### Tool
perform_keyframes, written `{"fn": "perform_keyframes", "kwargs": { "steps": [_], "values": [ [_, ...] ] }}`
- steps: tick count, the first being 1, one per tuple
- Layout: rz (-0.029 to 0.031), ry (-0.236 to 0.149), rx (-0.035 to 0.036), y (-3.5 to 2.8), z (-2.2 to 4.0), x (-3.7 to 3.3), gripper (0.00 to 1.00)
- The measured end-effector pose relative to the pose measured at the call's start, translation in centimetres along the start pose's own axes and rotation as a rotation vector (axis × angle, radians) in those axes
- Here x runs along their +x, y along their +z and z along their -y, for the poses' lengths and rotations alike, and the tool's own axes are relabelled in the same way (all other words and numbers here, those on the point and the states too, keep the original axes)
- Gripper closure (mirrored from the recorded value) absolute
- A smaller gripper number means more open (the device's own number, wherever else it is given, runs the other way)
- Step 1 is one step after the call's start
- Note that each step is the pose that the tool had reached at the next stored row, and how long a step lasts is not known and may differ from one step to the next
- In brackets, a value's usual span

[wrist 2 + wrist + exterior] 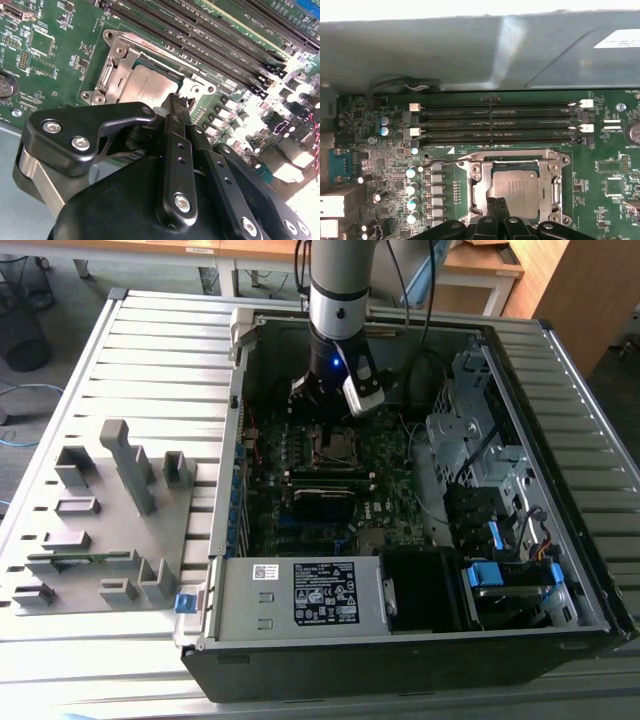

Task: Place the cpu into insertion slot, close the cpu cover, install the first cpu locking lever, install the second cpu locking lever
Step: 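Close the cpu cover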

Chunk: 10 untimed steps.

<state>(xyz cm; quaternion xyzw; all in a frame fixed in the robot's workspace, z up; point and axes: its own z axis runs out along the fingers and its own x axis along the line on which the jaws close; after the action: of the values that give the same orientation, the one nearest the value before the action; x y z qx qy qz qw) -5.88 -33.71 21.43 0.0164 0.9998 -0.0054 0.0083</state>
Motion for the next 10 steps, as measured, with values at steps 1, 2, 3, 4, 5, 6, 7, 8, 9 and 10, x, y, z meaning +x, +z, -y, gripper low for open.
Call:
{"fn": "perform_keyframes", "kwargs": {
  "steps": [1,2,3,4,5,6,7,8,9,10],
  "values": [
    [0.0000,-0.005,0.0000,0.12,0.00,0.07,0.90],
    [0.0001,-0.010,-0.0002,0.29,0.00,0.14,0.90],
    [0.0002,-0.013,-0.0002,0.47,0.00,0.25,0.90],
    [0.0002,-0.016,-0.0003,0.64,-0.01,0.41,0.90],
    [0.0002,-0.017,-0.0003,0.75,-0.02,0.58,0.90],
    [0.0002,-0.018,-0.0002,0.83,-0.02,0.70,0.90],
    [0.0002,-0.019,-0.0003,0.89,-0.03,0.80,0.90],
    [0.0001,-0.019,-0.0002,0.92,-0.04,0.86,0.90],
    [0.0000,-0.019,0.0000,0.92,-0.05,0.88,0.90],
    [0.0002,-0.020,-0.0002,0.95,-0.06,0.89,0.90]
  ]
}}
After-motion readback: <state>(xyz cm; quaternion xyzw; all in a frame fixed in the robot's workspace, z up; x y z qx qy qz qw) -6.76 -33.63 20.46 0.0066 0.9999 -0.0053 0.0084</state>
